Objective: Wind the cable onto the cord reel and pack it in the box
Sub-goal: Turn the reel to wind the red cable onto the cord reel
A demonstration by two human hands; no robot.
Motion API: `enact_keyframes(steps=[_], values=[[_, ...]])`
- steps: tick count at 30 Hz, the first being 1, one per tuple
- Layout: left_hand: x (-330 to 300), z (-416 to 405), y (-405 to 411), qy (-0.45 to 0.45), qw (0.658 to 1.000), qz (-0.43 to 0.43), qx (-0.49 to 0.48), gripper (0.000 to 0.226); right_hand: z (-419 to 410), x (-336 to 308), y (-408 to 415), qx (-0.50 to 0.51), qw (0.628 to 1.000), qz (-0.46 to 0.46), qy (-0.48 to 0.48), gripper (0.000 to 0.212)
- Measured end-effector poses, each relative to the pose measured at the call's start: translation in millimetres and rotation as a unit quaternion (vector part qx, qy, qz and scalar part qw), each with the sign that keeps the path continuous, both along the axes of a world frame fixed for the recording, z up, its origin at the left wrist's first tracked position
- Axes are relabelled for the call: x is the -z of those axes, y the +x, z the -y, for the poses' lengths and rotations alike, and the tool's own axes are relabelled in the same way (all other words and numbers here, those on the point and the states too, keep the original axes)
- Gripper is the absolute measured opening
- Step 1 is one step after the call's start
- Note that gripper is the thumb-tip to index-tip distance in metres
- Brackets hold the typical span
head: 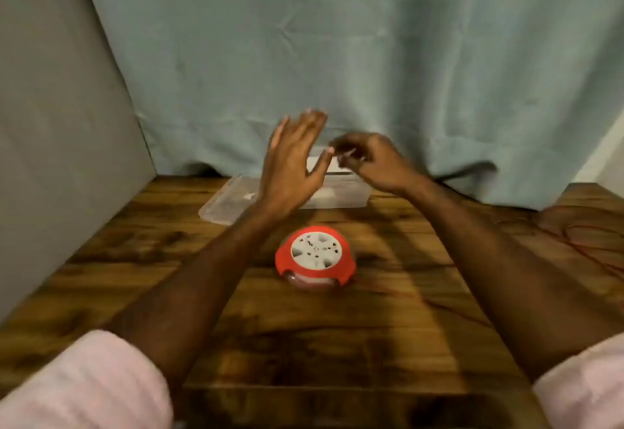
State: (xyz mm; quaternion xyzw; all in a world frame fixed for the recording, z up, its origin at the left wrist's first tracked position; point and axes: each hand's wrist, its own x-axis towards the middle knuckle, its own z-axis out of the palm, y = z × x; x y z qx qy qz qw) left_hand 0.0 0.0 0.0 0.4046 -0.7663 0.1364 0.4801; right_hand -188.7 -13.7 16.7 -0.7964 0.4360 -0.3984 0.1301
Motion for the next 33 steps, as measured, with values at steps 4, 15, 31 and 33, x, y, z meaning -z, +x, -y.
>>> enact_keyframes(steps=[4,15,31,33], values=[[88.6,-27.7,8.3,0.17,0.983,-0.066,0.021,0.03,-30.3,73.7,10.2,-0.052,0.969,-0.219,0.104,0.029],[154.3,-11.7,31.8,0.37,0.898,-0.233,-0.04,0.021,-15.1,101.1,13.7,-0.033,0.942,-0.314,0.116,0.058],[155.6,29.8,19.9,0.411,0.863,-0.295,0.007,0.024,-5.5,130.5,-1.7,0.02,0.98,-0.128,0.152,0.038],[154.7,28.8,17.5,0.396,0.862,-0.316,0.006,0.022,-4.6,131.7,-0.6,0.031,0.98,-0.129,0.151,0.039]])
